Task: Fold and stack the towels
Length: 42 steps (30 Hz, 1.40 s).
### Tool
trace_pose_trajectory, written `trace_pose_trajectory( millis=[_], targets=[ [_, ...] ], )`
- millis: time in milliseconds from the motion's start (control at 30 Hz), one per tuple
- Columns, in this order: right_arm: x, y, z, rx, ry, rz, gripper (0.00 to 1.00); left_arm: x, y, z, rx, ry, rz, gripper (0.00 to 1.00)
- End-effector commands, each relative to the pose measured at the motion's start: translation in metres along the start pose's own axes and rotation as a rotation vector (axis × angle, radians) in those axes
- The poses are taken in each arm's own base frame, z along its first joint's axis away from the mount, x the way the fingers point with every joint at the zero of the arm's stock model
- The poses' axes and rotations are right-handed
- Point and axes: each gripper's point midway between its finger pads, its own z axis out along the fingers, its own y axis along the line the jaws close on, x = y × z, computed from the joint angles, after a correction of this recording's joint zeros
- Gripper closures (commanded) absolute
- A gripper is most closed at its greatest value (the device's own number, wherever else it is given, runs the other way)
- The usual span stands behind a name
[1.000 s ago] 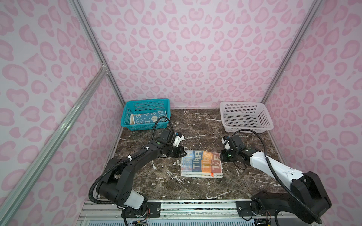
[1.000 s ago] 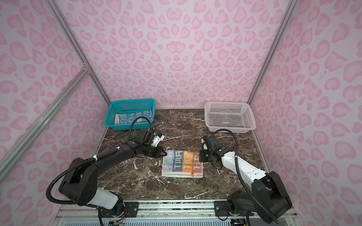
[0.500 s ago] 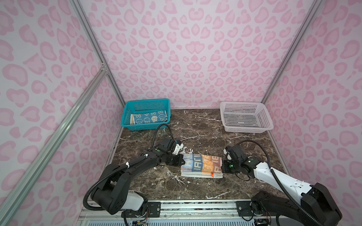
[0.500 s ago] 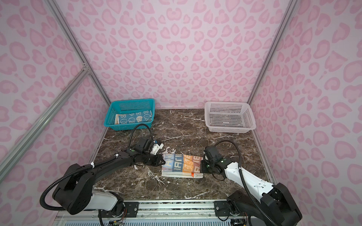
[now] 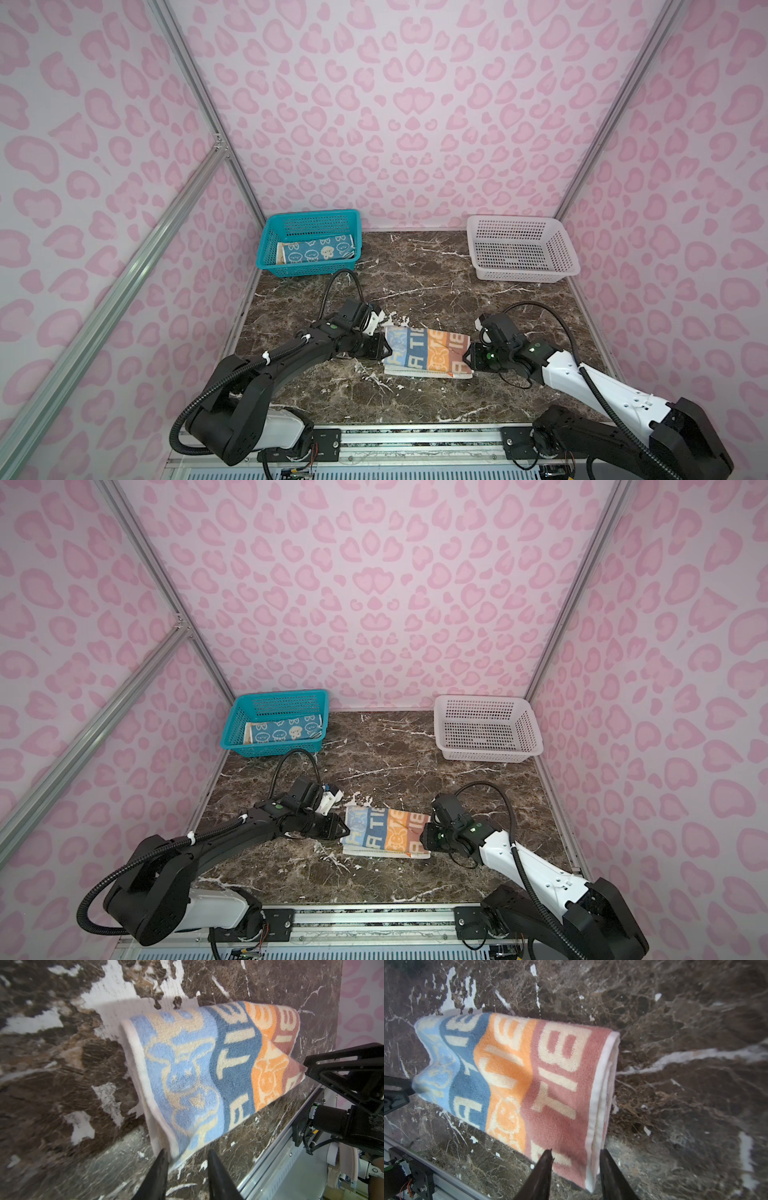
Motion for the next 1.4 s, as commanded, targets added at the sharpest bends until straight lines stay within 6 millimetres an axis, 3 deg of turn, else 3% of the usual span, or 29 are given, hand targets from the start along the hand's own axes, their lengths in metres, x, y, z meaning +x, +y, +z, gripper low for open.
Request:
trace_pose_trajectory(
  millis=[0,333,467,567,667,900,1133,1367],
  targets=[
    [0.0,-0.006,0.004,0.019,0.012,0.05,0.59,-0.005,-0.005,0.001,0.018,0.002,-0.007,0.65],
    [0.016,-0.006,0.021,0.006,0.14,0.097,0.66,-0.004,-0.002,0.017,0.036,0.061,-0.051,0.66],
    [0.018,-0.006,0.022,0.003,0.154,0.101,0.76,-0.004,-0.005,0.019,0.057,0.07,-0.056,0.82],
    [0.018,-0.005,0.022,0.007,0.163,0.092,0.9,-0.002,-0.005,0.02,0.057,0.083,-0.058,0.96],
    [0.014,-0.006,0.017,0.024,0.156,0.076,1.0,0.001,-0.006,0.017,0.053,0.097,-0.047,0.97],
    [0.011,-0.008,0.007,0.046,0.14,0.064,1.0,0.005,-0.013,0.004,0.062,0.108,-0.015,0.97],
    [0.03,-0.02,0.016,0.07,0.192,0.087,1.0,0.026,-0.003,0.012,0.051,0.162,-0.045,0.97],
    [0.029,-0.023,0.02,0.098,0.195,0.067,0.97,0.037,0.011,0.026,0.006,0.227,-0.083,0.97]
  ],
)
